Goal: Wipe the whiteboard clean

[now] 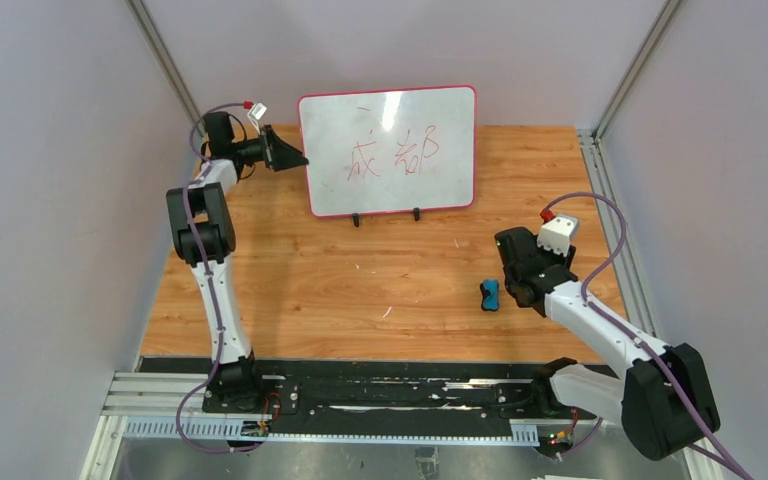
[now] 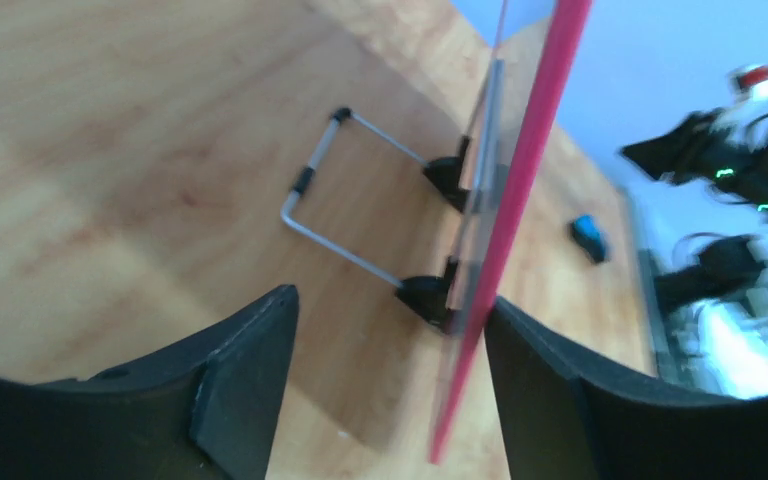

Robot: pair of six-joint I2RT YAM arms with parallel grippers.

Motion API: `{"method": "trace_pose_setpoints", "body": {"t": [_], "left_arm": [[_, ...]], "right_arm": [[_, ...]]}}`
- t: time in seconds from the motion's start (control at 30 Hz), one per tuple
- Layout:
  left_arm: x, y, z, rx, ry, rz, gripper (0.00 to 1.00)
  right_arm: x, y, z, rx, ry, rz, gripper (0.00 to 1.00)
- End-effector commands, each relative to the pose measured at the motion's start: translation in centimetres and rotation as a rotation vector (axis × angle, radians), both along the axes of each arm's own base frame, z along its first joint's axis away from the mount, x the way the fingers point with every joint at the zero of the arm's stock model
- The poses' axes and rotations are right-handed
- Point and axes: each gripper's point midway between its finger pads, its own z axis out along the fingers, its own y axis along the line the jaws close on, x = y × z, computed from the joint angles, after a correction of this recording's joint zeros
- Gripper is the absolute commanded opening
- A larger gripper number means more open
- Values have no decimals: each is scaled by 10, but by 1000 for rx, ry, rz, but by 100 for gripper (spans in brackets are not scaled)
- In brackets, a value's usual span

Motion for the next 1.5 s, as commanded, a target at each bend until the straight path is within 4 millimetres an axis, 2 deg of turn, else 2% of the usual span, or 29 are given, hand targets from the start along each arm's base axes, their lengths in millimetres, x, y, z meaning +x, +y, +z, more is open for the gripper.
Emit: {"method": "trace_pose_setpoints", "body": {"t": [0.0, 0.03, 0.1, 0.2, 0.5, 0.77, 0.83, 0.97, 1.0, 1.3, 1.47], "left_arm": [[-1, -12, 56, -130, -126, -40, 72], [-6, -14, 75, -121, -208, -86, 72], [2, -14, 65, -125, -117, -115, 69], [6, -13, 56, -127, -118, -112, 70], [-2, -21, 68, -123, -161, -117, 72], [-9, -48, 68, -116, -159, -174, 71], [-11, -54, 67, -118, -155, -184, 68], [-14, -56, 62, -115, -138, -191, 47], [-16, -56, 61, -110, -136, -195, 45], [-30, -49, 57, -86, -123, -194, 44], [-31, -45, 52, -78, -117, -193, 37]], "right_arm": [[-1, -4, 8, 15, -41, -18, 38], [-2, -4, 8, 15, -42, -18, 38], [-1, -3, 8, 14, -40, -16, 38], [0, -2, 8, 8, -33, -13, 38], [5, 0, 7, -8, -2, -10, 38], [5, -1, 8, -9, -5, -13, 38], [5, -1, 8, -9, -6, -13, 38], [4, -1, 8, -8, -10, -14, 38], [4, -1, 8, -7, -10, -13, 38], [5, 0, 7, -6, -7, -5, 38], [4, 0, 8, -1, -17, -3, 38]]}}
